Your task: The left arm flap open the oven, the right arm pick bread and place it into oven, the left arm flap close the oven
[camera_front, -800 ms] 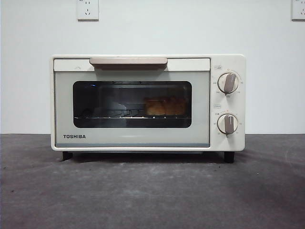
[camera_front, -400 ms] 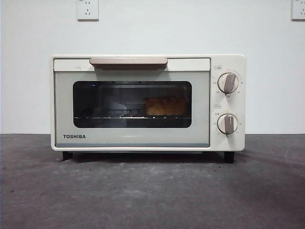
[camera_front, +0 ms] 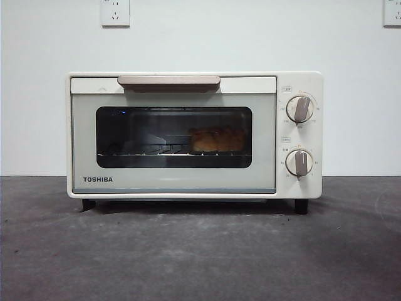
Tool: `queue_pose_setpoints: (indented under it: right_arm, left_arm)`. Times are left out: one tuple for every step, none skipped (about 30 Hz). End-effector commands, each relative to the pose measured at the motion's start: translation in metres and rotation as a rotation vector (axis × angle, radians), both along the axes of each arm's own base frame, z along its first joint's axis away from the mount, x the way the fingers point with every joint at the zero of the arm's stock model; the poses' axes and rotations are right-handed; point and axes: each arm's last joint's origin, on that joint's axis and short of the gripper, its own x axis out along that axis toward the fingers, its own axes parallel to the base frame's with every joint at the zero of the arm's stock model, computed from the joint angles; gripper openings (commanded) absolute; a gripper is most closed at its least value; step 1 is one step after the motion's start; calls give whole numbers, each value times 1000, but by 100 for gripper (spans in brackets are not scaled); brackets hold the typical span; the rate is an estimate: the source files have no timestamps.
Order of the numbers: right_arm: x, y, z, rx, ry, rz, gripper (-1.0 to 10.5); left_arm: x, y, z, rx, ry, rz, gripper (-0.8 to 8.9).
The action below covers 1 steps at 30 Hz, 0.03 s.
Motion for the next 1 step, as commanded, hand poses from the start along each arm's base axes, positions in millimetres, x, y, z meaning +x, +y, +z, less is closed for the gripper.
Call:
queue_pose_setpoints:
  right_arm:
    - [0,0,-1,-10,-6,0,17]
  left_arm:
    - [1,0,-7,6,24,7,20]
